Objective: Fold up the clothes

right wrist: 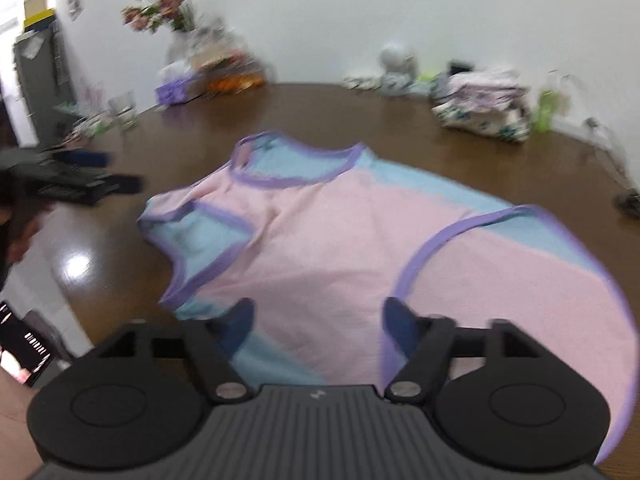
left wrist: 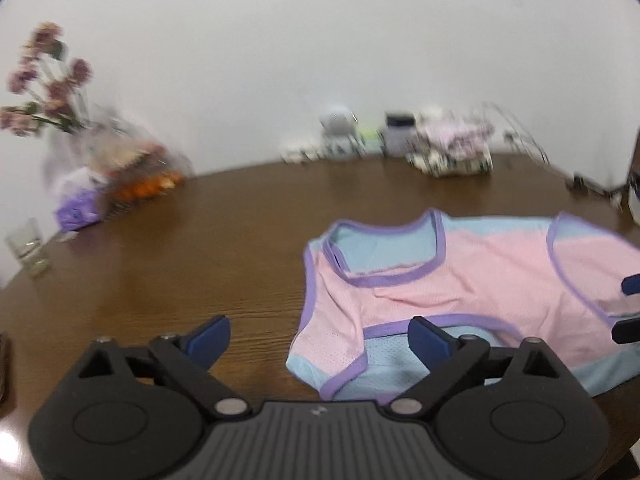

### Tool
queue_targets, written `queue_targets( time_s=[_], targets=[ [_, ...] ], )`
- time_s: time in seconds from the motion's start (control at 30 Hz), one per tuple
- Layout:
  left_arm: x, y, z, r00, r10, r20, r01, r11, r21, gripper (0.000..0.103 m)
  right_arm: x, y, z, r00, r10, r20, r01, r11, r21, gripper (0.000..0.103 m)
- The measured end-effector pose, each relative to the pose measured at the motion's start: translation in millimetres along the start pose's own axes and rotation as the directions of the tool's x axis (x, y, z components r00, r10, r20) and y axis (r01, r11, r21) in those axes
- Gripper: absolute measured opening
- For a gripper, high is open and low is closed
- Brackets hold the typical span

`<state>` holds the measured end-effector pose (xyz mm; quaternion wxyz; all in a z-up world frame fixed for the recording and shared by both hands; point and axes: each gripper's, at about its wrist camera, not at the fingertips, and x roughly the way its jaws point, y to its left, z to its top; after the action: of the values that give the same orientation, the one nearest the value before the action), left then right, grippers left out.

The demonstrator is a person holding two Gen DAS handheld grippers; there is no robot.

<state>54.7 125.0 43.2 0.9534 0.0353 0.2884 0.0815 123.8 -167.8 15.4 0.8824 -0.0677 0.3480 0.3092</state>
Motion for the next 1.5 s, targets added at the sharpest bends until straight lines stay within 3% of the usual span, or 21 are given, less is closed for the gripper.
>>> queue_targets(
  time_s=[0.1, 0.33, 0.57, 0.73, 0.8, 0.97, 1.5],
  targets=[
    [-19, -7, -18, 1.0, -0.007, 0.014, 0.007, 0.998, -0.064, 0.102, -5, -10, -3, 0.999, -0.052, -0.011, 0.052, 0.997, 0.055, 0.103],
    [-36, -23, -54, 0.998, -0.045, -0.037, 0.039, 0.988, -0.15, 0.102, -15, -25, -15, 0.993, -0.114, -0.04, 0.12, 0.973, 0.195, 0.103],
    [-46, -41, -64, 0.995, -0.089, -0.036, 0.084, 0.989, -0.12, 0.102, -28, -16, -31, 0.992, -0.124, -0.014, 0.124, 0.964, 0.234, 0.103],
    [-53, -46, -66, 0.996, -0.085, -0.027, 0.081, 0.989, -0.121, 0.102, -38, -5, -39, 0.961, -0.278, 0.017, 0.269, 0.943, 0.198, 0.103],
    [-57, -47, -67, 0.996, -0.088, -0.024, 0.084, 0.989, -0.12, 0.102, -41, -1, -43, 0.96, -0.281, 0.012, 0.275, 0.947, 0.165, 0.103],
    [-64, -54, -69, 0.996, -0.09, -0.024, 0.087, 0.991, -0.106, 0.102, -49, -3, -50, 0.982, -0.191, -0.005, 0.189, 0.968, 0.166, 0.103],
    [-70, -62, -74, 0.995, -0.09, -0.034, 0.087, 0.991, -0.1, 0.102, -57, -12, -65, 0.976, -0.216, -0.041, 0.219, 0.946, 0.24, 0.103]
  ],
)
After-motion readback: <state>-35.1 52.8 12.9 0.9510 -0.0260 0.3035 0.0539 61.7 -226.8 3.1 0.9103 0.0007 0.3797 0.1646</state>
